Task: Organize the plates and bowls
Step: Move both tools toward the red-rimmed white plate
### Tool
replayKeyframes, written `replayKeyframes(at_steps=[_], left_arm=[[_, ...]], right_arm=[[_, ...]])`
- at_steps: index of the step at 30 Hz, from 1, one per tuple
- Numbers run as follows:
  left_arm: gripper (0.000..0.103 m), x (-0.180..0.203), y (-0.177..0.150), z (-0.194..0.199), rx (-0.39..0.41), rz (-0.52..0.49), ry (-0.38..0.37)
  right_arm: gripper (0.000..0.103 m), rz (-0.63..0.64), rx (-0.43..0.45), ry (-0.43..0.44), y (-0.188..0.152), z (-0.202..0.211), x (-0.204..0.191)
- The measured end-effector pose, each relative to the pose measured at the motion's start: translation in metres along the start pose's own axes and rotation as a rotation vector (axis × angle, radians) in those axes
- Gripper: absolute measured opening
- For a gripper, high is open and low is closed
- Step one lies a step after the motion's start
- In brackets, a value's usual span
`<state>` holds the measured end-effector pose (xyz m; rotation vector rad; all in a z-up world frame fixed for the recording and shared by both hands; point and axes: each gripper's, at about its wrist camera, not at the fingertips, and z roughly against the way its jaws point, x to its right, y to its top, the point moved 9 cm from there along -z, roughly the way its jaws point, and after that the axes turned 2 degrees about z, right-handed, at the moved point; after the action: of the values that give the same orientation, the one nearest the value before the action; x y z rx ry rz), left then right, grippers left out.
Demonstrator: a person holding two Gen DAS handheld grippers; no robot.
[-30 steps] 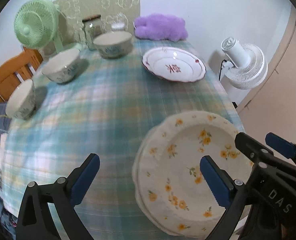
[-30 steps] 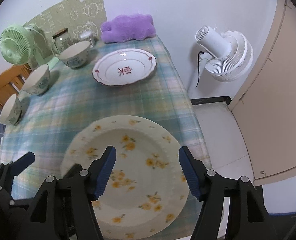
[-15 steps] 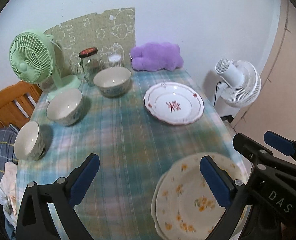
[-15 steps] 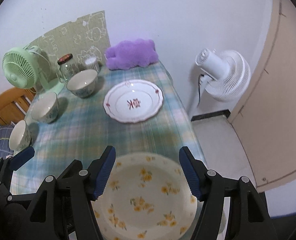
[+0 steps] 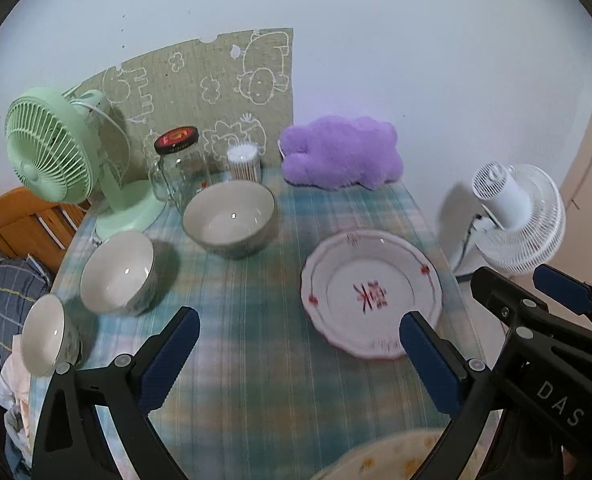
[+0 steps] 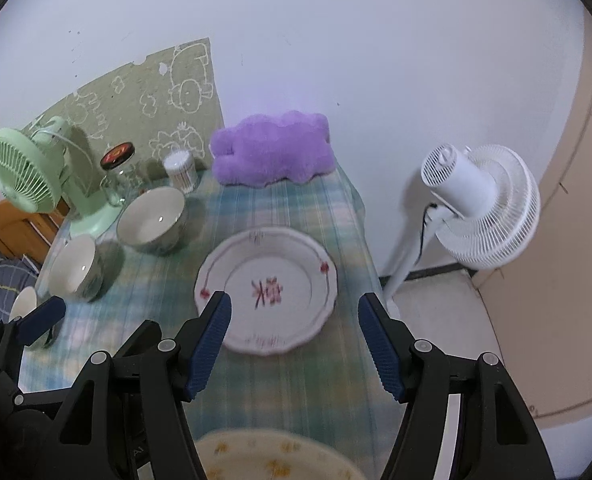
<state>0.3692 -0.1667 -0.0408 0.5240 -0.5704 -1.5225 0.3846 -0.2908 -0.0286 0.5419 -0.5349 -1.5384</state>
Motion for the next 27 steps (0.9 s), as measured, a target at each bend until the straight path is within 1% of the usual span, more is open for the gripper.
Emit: replayKeyframes(at_steps=[4,8,15,18,22,24,25,27], left_arm=[[0.099,0.005,0.011,-0.026,-0.005,0.006,0.03],[0.097,0.01,0.013,-0.057,-0.031,0.025,0.032],[0.097,0.019,0.0,-0.106,-0.092,0.046,0.034],[0.096,0.021,-0.004,-0.12,-0.104,0.038,0.052],[0.092,0.025,-0.011,-0.136,-0.125,0.028,0.056],[0.091,0.025,-0.016,-0.145,-0.149,0.037,0.05],[0.088,0.025,-0.018,-0.149,-0.158,0.041,0.046],[0.082,0.028,-0.021,-0.154,-0.176,0.05,0.013]], right_arm=[[0.069,0.008,-0.004,0.017,0.016,-0.028,0.004],[0.069,0.004,-0.023,0.031,0.02,-0.058,0.012],[0.069,0.004,-0.076,0.028,0.013,-0.114,0.022],[0.069,-0.002,-0.1,0.03,0.009,-0.132,0.026],[0.069,-0.001,-0.129,0.028,0.002,-0.153,0.029],[0.069,0.002,-0.145,0.024,-0.001,-0.162,0.029],[0.069,0.003,-0.152,0.024,-0.003,-0.166,0.029],[0.069,-0.002,-0.167,0.033,-0.008,-0.171,0.029]])
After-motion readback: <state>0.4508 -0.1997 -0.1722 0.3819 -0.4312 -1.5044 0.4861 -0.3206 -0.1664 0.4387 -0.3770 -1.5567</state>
